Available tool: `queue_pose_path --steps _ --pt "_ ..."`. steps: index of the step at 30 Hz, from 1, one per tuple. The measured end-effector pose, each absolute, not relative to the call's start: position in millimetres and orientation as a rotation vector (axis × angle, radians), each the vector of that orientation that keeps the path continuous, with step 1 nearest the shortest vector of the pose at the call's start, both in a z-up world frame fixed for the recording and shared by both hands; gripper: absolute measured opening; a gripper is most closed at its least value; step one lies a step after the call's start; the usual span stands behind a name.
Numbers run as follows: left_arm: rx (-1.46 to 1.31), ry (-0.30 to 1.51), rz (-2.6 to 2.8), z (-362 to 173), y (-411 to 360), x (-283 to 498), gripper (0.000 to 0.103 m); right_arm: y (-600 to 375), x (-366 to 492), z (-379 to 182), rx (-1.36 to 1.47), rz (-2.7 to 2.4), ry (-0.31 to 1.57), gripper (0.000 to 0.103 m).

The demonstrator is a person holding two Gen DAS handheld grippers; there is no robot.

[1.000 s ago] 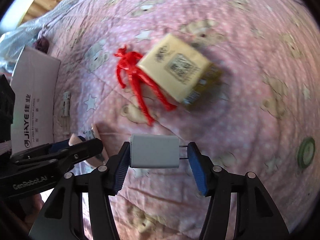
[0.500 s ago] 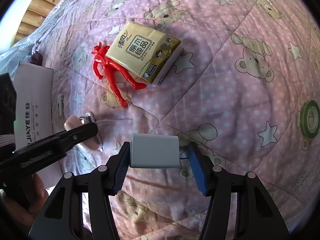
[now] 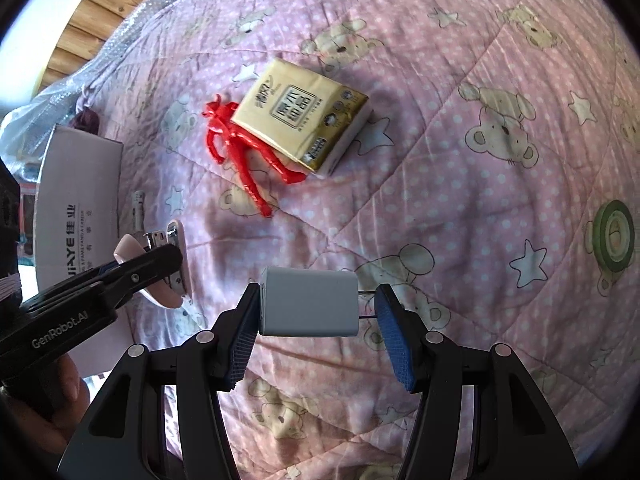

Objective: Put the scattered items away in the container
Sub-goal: 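Lift and carry the pink object and white plug over the white box with both tools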

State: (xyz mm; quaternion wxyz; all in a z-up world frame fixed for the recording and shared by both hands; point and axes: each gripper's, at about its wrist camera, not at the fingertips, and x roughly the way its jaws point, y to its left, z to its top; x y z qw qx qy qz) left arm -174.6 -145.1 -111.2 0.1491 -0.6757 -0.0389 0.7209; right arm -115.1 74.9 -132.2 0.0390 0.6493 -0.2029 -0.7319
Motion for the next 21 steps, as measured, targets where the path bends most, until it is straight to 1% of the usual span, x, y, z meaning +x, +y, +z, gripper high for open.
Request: queue_pose_path --steps 5,10,21 --pt "-1.897 -0.130 2.097 -89.2 -135.9 -159.4 0.027 67.2 -108.4 -121.3 1.961 -2.255 -0.588 0.060" --pt "-1.854 -0.150 2.129 -82.5 -121.7 -152.3 0.027 55.1 -98.8 -110.3 1.929 -2.258 -0.552 0.060" --pt "-1.752 -0.154 2.199 -42.5 -135.7 -129.0 0.027 37.3 -72.8 -84.5 1.851 -2.283 -0.483 0.060"
